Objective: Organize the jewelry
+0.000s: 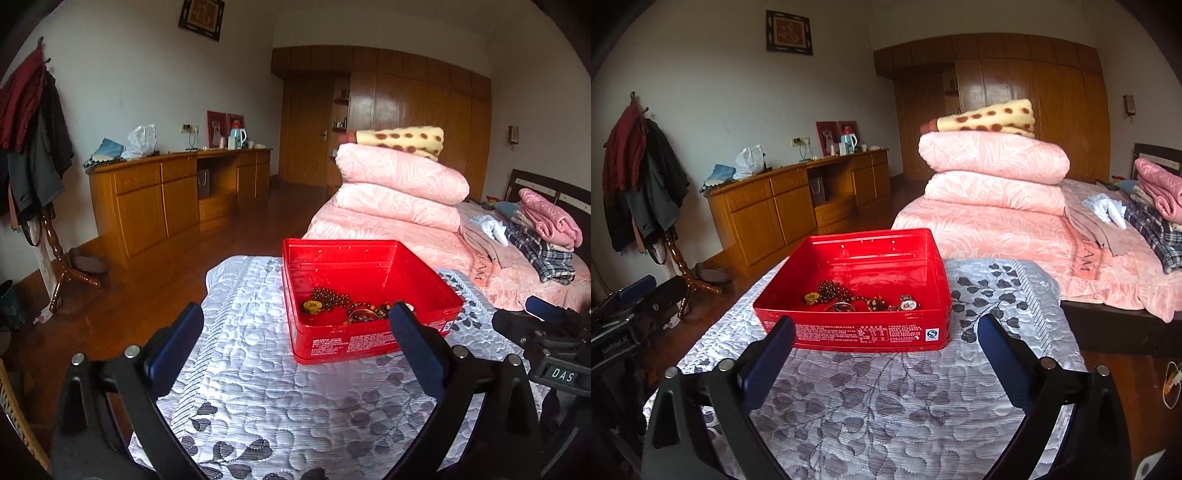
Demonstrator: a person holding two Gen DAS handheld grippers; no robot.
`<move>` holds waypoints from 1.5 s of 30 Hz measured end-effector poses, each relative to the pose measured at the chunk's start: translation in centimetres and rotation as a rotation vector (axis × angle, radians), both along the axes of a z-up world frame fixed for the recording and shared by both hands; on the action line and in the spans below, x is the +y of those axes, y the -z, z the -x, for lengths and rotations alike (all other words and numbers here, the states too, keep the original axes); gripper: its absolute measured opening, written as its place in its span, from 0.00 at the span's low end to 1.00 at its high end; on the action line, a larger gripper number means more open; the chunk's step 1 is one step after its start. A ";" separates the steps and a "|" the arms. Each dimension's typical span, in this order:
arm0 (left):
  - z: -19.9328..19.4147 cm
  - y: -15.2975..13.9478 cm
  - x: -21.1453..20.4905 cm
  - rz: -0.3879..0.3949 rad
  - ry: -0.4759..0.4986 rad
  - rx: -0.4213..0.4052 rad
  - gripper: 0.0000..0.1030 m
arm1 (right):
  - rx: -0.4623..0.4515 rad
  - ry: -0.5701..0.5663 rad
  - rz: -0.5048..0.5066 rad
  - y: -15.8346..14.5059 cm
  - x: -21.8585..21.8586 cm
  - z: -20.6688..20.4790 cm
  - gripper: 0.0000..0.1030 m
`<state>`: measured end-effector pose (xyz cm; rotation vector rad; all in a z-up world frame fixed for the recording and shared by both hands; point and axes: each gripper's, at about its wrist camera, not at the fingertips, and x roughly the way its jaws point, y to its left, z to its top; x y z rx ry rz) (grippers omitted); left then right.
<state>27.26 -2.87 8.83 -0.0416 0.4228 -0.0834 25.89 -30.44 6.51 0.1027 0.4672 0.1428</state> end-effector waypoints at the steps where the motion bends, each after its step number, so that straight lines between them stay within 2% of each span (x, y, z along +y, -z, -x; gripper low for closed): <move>1: 0.2 -0.2 0.0 -0.001 0.002 -0.006 0.95 | -0.006 0.000 -0.001 -0.2 0.0 0.2 0.94; 15: 3.2 -2.0 0.2 -0.036 -0.012 -0.116 0.95 | -0.128 -0.005 0.015 -2.9 0.0 3.7 0.94; 24: 4.6 -2.7 0.0 -0.061 -0.006 -0.166 0.95 | -0.156 -0.010 0.005 -3.6 0.0 5.1 0.94; 32: 5.7 -3.0 -0.3 -0.062 -0.001 -0.227 0.95 | -0.228 0.005 0.010 -4.4 0.0 6.5 0.94; 45: 6.4 -2.7 -0.5 -0.056 0.017 -0.243 0.95 | -0.232 0.002 0.015 -4.8 0.5 6.9 0.94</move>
